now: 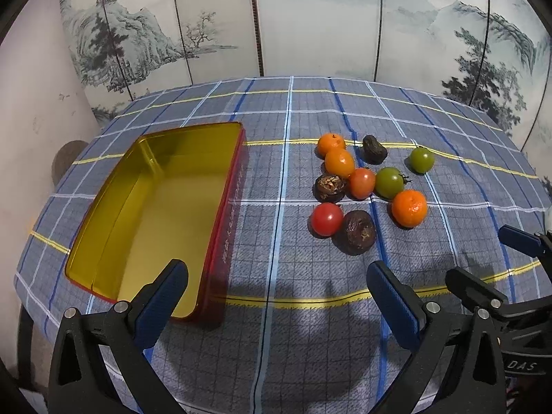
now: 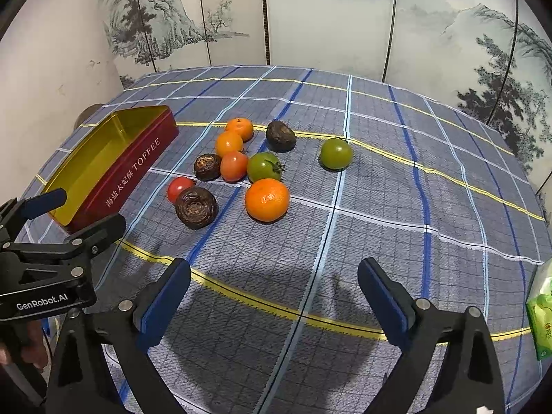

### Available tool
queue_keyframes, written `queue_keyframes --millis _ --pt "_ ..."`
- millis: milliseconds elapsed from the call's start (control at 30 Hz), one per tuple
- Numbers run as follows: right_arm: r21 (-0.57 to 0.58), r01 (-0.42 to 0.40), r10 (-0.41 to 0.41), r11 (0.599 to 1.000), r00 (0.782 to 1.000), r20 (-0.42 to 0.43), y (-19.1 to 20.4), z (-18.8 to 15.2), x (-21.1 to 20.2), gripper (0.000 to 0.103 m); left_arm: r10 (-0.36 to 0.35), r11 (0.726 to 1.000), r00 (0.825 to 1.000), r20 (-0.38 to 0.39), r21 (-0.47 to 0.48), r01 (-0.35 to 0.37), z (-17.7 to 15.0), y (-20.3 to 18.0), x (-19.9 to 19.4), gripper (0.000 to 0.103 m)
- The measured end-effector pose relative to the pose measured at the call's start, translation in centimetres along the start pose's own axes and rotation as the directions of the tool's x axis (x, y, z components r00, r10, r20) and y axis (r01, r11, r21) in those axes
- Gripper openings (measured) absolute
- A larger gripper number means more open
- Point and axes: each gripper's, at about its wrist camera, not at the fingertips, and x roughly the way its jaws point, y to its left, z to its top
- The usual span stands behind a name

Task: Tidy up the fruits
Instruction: 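Move both grippers toward the fruit cluster beside the gold tin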

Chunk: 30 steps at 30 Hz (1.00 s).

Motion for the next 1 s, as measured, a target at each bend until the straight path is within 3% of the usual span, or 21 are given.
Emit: queue_keyframes --millis 633,767,1000 --pt "-0.015 -0.007 0.006 1.0 1.0 -0.017 0.0 0.5 1.4 0.092 -0.014 1.0 1.0 -0.011 -0.007 0.014 0.6 0.5 0.4 0.102" --pt "-0.018 -0.015 0.015 1.0 1.0 -0.021 0.1 0.7 1.7 0.082 -0.015 1.0 1.0 -0.017 -0.005 0.015 0.7 0.5 0.6 0.102" --pt "-0.022 -0.024 0.024 0.999 0.999 -0.027 0.2 0.8 2.2 0.081 -0.016 1.0 1.0 -0.02 -0.006 0.016 0.7 0.5 0.8 0.102"
